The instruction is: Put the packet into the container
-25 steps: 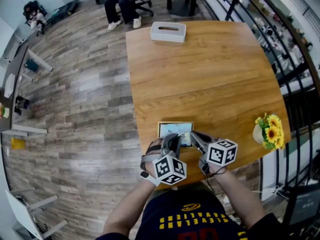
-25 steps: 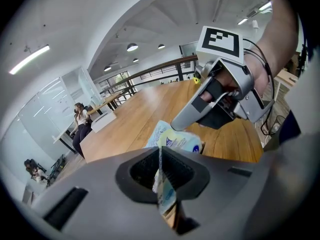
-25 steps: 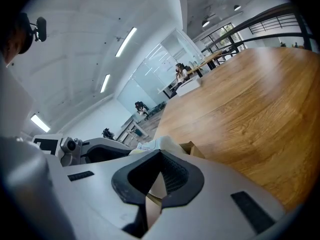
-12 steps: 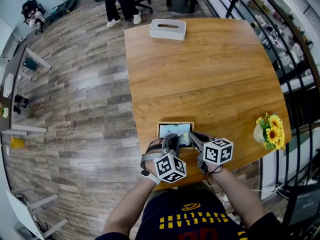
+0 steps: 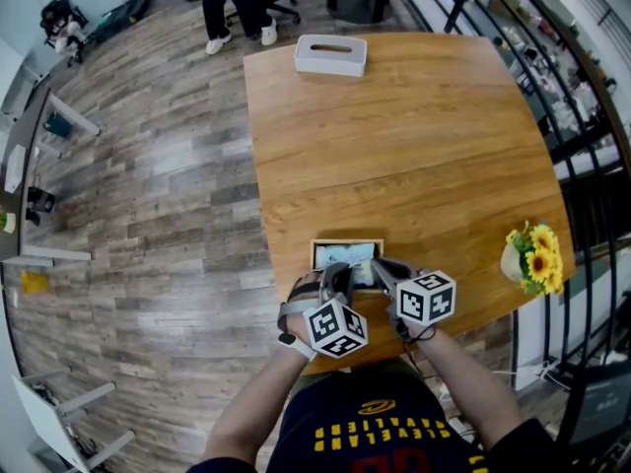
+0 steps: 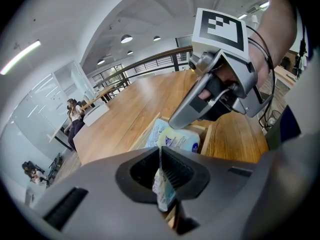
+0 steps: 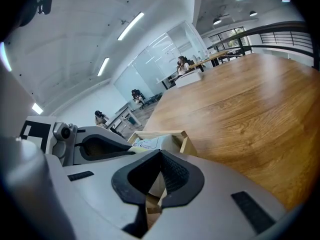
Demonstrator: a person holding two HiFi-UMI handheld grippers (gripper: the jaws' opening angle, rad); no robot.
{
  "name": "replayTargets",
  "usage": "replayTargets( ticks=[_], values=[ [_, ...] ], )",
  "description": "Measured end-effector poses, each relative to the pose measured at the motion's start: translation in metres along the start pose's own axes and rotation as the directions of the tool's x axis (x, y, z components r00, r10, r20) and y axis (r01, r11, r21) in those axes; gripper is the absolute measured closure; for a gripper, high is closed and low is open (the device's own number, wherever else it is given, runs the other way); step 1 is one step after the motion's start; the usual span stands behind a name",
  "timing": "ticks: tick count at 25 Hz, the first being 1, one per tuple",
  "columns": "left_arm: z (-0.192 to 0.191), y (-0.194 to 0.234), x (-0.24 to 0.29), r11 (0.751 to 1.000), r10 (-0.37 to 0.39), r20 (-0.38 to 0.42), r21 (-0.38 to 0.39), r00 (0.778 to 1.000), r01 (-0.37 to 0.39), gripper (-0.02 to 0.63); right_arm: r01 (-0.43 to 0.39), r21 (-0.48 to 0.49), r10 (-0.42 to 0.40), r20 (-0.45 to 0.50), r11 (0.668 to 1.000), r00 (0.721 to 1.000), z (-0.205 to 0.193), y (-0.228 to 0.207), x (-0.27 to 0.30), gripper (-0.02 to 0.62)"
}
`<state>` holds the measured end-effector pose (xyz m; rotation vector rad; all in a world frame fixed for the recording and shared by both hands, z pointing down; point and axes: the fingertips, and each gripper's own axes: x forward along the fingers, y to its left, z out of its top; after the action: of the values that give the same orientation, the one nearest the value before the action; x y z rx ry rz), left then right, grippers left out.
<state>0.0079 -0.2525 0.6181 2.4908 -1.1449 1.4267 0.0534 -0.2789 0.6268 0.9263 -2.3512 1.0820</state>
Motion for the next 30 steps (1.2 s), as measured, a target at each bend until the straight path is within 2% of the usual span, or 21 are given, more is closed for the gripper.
replayTargets(
  ticks=[5,7,11,13,16,22,27,30],
  values=[
    [-0.002,-0.003,0.004,1.000,-0.020,-0.014,-0.007,1.000,0.020,0.586,0.028,-0.002,-0.028,-0.008,1.000,1.000,-0.001,-0.003,0.001,0.584],
    [-0.002,-0.005,0.005,0.998,-0.049,-0.005,-0.051,0.999,0.049,0.585,0.042,-0.014,-0.042,-0.008,0.999,0.999,-0.001,-0.004,0.001,0.584],
    [0.000,-0.004,-0.001,0.980,-0.096,0.034,-0.172,0.995,0.101,0.506,0.072,-0.068,-0.073,-0.011,0.995,0.997,0.001,-0.002,0.000,0.584],
    [0.001,-0.001,-0.005,0.971,-0.100,0.051,-0.211,0.994,0.109,0.481,0.092,-0.084,-0.094,-0.016,0.992,0.995,0.001,-0.002,0.001,0.584],
    [0.003,0.003,-0.016,0.956,-0.087,0.087,-0.274,0.992,0.108,0.477,0.123,-0.110,-0.126,-0.020,0.986,0.992,0.000,-0.003,0.000,0.584],
    [0.005,0.010,-0.039,0.884,-0.074,0.174,-0.444,0.982,0.145,0.477,0.157,-0.118,-0.152,0.049,0.981,0.987,0.008,-0.002,-0.010,0.581],
    [0.006,0.029,-0.064,0.791,-0.007,0.253,-0.591,0.968,0.160,0.477,0.155,-0.111,-0.144,0.102,0.982,0.984,0.019,0.008,-0.020,0.581],
    [0.007,0.031,-0.075,0.744,0.013,0.292,-0.641,0.956,0.185,0.477,0.140,-0.112,-0.124,0.135,0.984,0.983,0.026,0.020,-0.027,0.581]
  ],
)
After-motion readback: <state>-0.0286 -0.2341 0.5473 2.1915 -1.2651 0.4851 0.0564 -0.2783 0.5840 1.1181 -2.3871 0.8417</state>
